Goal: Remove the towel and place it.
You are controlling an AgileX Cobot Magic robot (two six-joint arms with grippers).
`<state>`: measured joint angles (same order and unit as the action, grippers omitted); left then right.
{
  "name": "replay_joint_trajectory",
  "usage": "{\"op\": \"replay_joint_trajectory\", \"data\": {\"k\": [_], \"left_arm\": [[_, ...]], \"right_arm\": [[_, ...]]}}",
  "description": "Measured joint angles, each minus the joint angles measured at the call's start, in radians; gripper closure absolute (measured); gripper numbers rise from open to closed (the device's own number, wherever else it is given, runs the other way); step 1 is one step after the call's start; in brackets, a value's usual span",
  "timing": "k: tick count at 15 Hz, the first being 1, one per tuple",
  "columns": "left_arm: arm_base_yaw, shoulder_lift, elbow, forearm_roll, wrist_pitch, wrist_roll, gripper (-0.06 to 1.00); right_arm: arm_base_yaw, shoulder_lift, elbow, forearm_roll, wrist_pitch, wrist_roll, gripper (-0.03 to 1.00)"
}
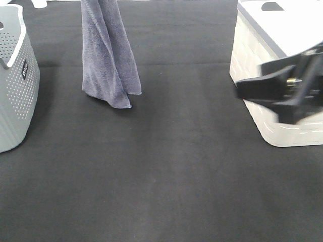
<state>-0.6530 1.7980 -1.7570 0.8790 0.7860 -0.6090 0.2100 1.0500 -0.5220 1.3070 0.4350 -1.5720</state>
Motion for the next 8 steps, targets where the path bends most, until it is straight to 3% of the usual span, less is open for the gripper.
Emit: {"op": "replay_joint_trajectory", "data": {"k": [2, 4, 6, 8], "left_arm": [[0.000, 0.000, 0.000, 0.000, -0.007, 0.000, 0.94], [0.000, 0.000, 0.000, 0.000, -0.017, 0.000, 0.94], [0.000, 0.000, 0.000, 0.000, -0.019, 0.000, 0.94], [0.000, 0.000, 0.000, 0.003, -0.018, 0.000, 0.94]], "right_arm": [[0.123, 0.159, -0.004, 0.310, -0.076, -0.327, 0.35], [0.325, 0.390, -0.121, 0.418, -0.227, -0.503, 0.35], [0.352, 0.459, -0.177, 0.423, -0.234, -0.499, 0.35], [0.361, 0.664, -0.352, 0.427, -0.241, -0.461, 0.35]]}}
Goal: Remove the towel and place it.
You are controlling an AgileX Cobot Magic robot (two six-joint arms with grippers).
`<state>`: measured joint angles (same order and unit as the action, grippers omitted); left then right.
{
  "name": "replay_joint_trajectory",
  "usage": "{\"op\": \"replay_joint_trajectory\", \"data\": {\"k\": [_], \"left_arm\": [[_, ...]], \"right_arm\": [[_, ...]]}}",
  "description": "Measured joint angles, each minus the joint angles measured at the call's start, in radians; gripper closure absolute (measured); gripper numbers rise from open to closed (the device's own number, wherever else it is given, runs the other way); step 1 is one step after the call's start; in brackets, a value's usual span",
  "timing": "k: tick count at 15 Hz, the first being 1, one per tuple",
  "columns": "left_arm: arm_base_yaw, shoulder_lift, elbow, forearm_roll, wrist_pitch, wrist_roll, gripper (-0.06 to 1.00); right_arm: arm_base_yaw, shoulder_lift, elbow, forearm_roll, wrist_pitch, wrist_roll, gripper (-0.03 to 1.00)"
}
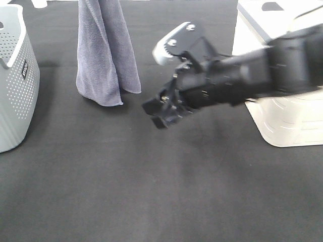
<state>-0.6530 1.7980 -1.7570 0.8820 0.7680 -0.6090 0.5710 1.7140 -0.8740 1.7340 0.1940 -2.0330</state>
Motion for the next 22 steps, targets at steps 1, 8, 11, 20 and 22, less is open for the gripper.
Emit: {"op": "replay_joint_trajectory", "data": {"k": [1, 8, 11, 20, 22], "left_arm": [[0.000, 0.000, 0.000, 0.000, -0.001, 0.000, 0.94], [0.000, 0.000, 0.000, 0.000, -0.002, 0.000, 0.94], [0.000, 0.000, 0.000, 0.000, -0.011, 0.000, 0.94], [0.000, 0.000, 0.000, -0.001, -0.049, 0.000, 0.94], [0.000, 0.000, 0.000, -0.001, -0.050, 0.000, 0.94]], "right_arm": [[0.000, 0.054, -0.049, 0.000, 0.003, 0.009, 0.35], [0.000, 0.373, -0.392, 0.004, 0.026, 0.018, 0.35], [0.000, 0.469, -0.506, 0.006, 0.065, 0.084, 0.35], [0.000, 0.621, -0.617, 0.007, 0.090, 0.125, 0.43], [0.000, 0.624, -0.618, 0.007, 0.090, 0.126, 0.54]]}}
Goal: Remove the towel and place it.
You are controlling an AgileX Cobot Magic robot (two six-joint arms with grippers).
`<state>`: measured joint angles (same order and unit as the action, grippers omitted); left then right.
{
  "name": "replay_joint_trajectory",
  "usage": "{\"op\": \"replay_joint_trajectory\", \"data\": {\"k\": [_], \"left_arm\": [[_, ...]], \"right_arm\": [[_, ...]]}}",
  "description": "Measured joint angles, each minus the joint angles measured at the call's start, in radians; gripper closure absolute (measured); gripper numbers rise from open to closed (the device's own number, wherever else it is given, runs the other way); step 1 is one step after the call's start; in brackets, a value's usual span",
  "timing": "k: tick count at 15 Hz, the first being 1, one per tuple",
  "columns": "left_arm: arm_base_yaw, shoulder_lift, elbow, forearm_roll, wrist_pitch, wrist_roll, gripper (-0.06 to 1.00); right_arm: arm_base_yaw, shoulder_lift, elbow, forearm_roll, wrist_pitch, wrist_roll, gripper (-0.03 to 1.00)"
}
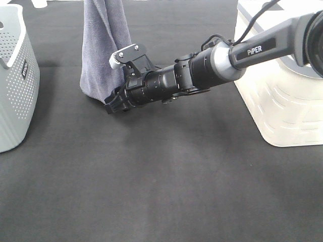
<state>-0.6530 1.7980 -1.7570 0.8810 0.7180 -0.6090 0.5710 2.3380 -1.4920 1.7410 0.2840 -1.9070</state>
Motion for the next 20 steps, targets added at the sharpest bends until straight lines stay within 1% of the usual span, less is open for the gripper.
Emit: {"op": "replay_joint_trajectory", "data": {"k": [1, 2, 3, 4, 5, 6, 7, 8, 9, 11, 12, 13, 14, 15, 16, 17, 18, 20], "left_arm": [[0.000, 0.000, 0.000, -0.001, 0.000, 0.000, 0.94], [0.000, 0.000, 0.000, -0.001, 0.000, 0.000, 0.94], [0.000, 0.000, 0.000, -0.001, 0.000, 0.000, 0.94], [0.000, 0.000, 0.000, -0.002, 0.001, 0.000, 0.94], [0.000, 0.000, 0.000, -0.002, 0.002, 0.000, 0.94], [0.000, 0.000, 0.000, -0.002, 0.002, 0.000, 0.94], [0.000, 0.000, 0.000, 0.000, 0.003, 0.000, 0.94], [0.000, 0.000, 0.000, 0.000, 0.003, 0.000, 0.94], [0.000, 0.000, 0.000, -0.001, 0.003, -0.001, 0.94], [0.000, -0.010, 0.000, -0.026, 0.005, -0.012, 0.94], [0.000, -0.019, 0.000, -0.035, 0.005, -0.033, 0.94], [0.000, -0.030, 0.000, -0.041, 0.005, -0.057, 0.94], [0.000, -0.041, 0.000, -0.042, 0.008, -0.078, 0.94], [0.000, -0.048, 0.000, -0.042, 0.015, -0.095, 0.94], [0.000, -0.055, 0.000, -0.044, 0.019, -0.118, 0.94], [0.000, -0.058, 0.000, -0.044, 0.021, -0.144, 0.94], [0.002, -0.060, 0.000, -0.044, 0.021, -0.158, 0.94], [0.026, -0.061, 0.000, -0.057, 0.021, -0.259, 0.94]], "right_arm": [[0.000, 0.000, 0.000, 0.000, 0.000, 0.021, 0.64], [0.000, 0.000, 0.000, 0.000, 0.000, 0.035, 0.70], [0.000, 0.000, 0.000, 0.000, 0.000, 0.072, 0.85], [0.000, 0.000, 0.000, 0.000, 0.000, 0.118, 0.94], [0.000, -0.004, 0.000, -0.004, 0.018, 0.181, 0.95], [0.000, -0.009, 0.000, -0.020, 0.027, 0.212, 0.95], [0.000, -0.026, 0.000, -0.074, 0.060, 0.290, 0.95], [0.000, -0.050, 0.000, -0.172, 0.098, 0.406, 0.95], [0.000, -0.119, 0.005, -0.431, 0.168, 0.659, 0.95], [0.001, -0.189, 0.016, -0.779, 0.258, 0.920, 0.95], [0.001, -0.224, 0.016, -0.925, 0.315, 1.019, 0.95], [0.001, -0.263, 0.016, -1.050, 0.374, 1.099, 0.95], [0.001, -0.301, 0.016, -1.154, 0.442, 1.157, 0.95], [0.001, -0.333, 0.016, -1.245, 0.506, 1.197, 0.95], [0.001, -0.369, 0.016, -1.310, 0.558, 1.219, 0.95], [0.001, -0.410, 0.016, -1.349, 0.604, 1.225, 0.95], [0.001, -0.431, 0.016, -1.364, 0.625, 1.226, 0.95], [0.001, -0.504, 0.016, -1.425, 0.697, 1.227, 0.95]]}}
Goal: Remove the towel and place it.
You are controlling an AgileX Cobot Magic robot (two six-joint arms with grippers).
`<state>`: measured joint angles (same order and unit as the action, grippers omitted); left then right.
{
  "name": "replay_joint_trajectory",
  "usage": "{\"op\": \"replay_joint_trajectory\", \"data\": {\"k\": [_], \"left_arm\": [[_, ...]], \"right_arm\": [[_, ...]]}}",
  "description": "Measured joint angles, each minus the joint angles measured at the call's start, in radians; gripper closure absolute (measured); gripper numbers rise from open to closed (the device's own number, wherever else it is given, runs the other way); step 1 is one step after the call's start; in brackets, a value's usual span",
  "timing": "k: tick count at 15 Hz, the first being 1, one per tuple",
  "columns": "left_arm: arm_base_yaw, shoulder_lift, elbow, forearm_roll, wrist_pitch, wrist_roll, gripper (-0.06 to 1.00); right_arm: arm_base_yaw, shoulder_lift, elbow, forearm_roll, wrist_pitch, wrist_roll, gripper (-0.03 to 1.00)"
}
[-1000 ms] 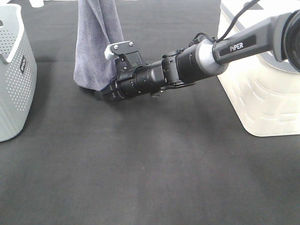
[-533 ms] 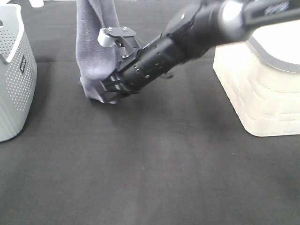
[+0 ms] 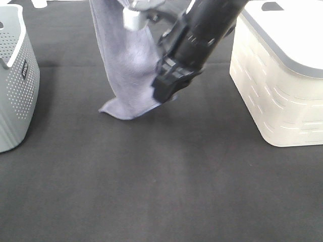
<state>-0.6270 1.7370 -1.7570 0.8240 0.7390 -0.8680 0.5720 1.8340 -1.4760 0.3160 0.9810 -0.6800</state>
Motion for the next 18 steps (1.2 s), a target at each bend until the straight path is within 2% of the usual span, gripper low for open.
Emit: {"op": "replay_joint_trajectory", "data": {"k": [2, 4, 5, 6, 7, 8, 9, 12, 15, 16, 17, 18], "left_arm": [[0.051, -0.009, 0.000, -0.071, 0.022, -0.076, 0.94], [0.089, -0.038, 0.000, -0.158, 0.037, -0.104, 0.94], [0.092, -0.047, 0.000, -0.180, 0.041, -0.107, 0.94], [0.092, -0.070, 0.049, -0.189, 0.035, -0.153, 0.94], [0.092, -0.070, 0.049, -0.189, 0.035, -0.153, 0.94], [0.092, -0.115, 0.188, -0.152, -0.022, -0.348, 0.94], [0.092, -0.146, 0.275, -0.098, -0.088, -0.497, 0.94], [0.092, -0.220, 0.461, 0.202, -0.235, -0.955, 0.94], [0.114, -0.199, 0.527, 0.471, -0.286, -1.331, 0.94], [0.141, -0.181, 0.527, 0.561, -0.320, -1.439, 0.94], [0.161, -0.168, 0.527, 0.617, -0.345, -1.502, 0.94], [0.204, -0.138, 0.527, 0.725, -0.416, -1.623, 0.94]], "right_arm": [[0.000, -0.066, 0.000, -0.106, 0.061, 0.003, 0.95], [0.000, -0.114, 0.000, -0.231, 0.094, 0.022, 0.95], [0.000, -0.138, 0.000, -0.288, 0.100, 0.025, 0.95], [0.000, -0.181, 0.000, -0.401, 0.110, 0.025, 0.95], [0.000, -0.181, 0.000, -0.401, 0.110, 0.025, 0.95], [0.000, -0.212, 0.000, -0.531, 0.112, 0.025, 0.95], [0.000, -0.225, 0.000, -0.586, 0.102, 0.025, 0.95], [0.000, -0.233, 0.000, -0.746, -0.035, 0.105, 0.95], [0.000, -0.233, 0.000, -0.936, -0.234, 0.314, 0.95], [-0.007, -0.233, 0.000, -1.006, -0.309, 0.399, 0.95], [-0.013, -0.233, 0.000, -1.038, -0.355, 0.446, 0.95], [-0.035, -0.230, 0.000, -1.078, -0.439, 0.526, 0.95]]}}
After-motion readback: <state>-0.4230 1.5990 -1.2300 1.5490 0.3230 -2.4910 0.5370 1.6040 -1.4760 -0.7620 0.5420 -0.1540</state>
